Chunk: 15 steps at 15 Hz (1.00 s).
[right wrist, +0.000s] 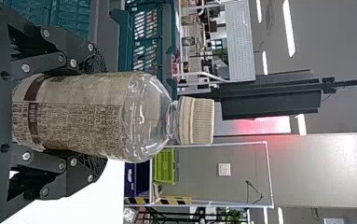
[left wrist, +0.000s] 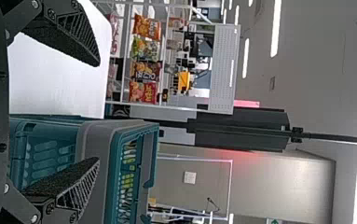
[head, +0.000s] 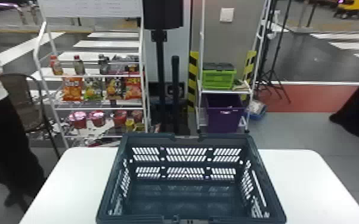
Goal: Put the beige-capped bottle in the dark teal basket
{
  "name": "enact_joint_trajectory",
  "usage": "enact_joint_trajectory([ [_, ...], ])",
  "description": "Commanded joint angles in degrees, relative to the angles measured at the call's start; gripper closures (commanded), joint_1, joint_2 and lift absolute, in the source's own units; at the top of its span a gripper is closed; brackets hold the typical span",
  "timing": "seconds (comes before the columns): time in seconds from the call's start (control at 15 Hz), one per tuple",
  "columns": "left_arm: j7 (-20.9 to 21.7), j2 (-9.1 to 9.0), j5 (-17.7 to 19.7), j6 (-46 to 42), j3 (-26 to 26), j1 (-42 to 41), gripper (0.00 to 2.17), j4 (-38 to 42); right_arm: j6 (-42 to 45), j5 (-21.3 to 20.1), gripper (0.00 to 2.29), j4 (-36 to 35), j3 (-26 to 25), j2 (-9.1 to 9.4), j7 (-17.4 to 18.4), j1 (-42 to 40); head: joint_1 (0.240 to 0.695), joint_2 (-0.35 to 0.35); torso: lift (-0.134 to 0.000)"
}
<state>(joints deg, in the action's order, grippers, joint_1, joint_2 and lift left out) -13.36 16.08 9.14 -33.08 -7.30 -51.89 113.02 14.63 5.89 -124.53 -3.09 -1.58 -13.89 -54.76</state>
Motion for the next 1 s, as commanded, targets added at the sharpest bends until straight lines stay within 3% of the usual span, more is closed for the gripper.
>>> enact_joint_trajectory([
  [0.0, 0.0, 0.0, 0.0, 0.0, 0.0, -0.1, 0.17, 0.1, -0.2, 0.0, 2.28, 0.0, -0.1, 0.0, 0.0, 0.0, 0.499, 0.0, 0.0],
  [0.6, 0.0, 0.09, 0.0, 0.2, 0.0, -0.2, 0.17, 0.2, -0.9, 0.0, 2.28, -1.2, -0.1, 0.0, 0.0, -0.1, 0.499, 0.0, 0.0],
  [0.93, 0.0, 0.09, 0.0, 0.0, 0.0, -0.2, 0.17, -0.3, -8.4, -0.4, 2.28, -9.2, -0.1, -0.09, 0.0, 1.1, 0.499, 0.0, 0.0],
])
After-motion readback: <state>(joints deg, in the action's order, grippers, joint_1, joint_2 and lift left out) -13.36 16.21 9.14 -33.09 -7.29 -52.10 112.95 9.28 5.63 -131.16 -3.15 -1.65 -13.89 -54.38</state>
